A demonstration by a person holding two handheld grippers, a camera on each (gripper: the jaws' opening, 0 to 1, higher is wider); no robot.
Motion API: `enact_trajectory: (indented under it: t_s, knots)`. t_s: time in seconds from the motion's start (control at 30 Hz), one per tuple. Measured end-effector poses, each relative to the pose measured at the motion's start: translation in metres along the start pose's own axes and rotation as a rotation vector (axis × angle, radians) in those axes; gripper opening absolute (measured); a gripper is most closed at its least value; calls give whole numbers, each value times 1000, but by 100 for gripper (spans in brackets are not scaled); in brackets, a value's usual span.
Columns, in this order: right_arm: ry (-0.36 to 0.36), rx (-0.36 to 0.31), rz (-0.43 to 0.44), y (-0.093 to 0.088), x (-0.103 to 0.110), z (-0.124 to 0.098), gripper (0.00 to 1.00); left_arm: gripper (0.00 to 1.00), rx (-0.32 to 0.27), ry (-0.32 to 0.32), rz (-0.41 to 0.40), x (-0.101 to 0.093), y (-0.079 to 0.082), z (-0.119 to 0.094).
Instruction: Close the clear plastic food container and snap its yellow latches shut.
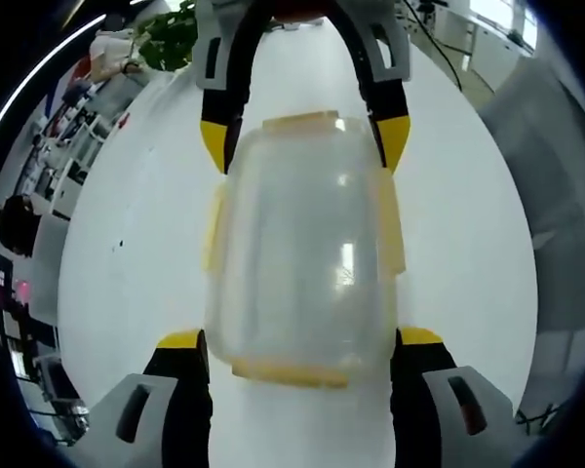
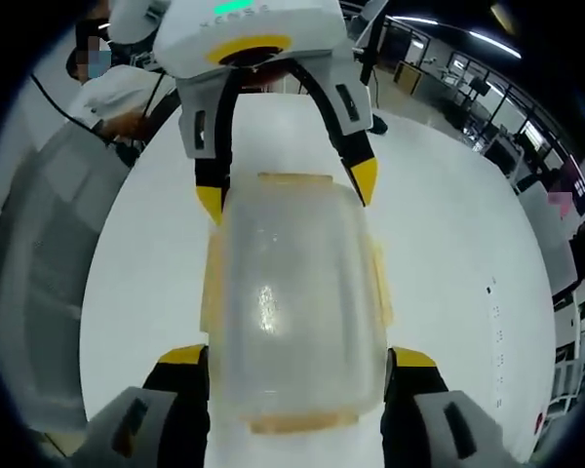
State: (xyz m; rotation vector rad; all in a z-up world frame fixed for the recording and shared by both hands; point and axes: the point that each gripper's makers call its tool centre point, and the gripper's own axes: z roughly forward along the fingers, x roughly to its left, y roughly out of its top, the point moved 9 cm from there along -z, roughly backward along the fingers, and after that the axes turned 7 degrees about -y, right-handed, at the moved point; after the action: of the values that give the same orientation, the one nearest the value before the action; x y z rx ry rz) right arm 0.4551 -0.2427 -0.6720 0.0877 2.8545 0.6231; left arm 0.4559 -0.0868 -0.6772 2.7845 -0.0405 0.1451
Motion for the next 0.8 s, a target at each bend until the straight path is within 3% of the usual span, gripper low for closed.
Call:
enact_trajectory:
  t_s: [0.8]
  knots:
    - [-9, -6, 3, 41, 12, 18, 72, 73, -3, 7, -9, -8, -43, -16]
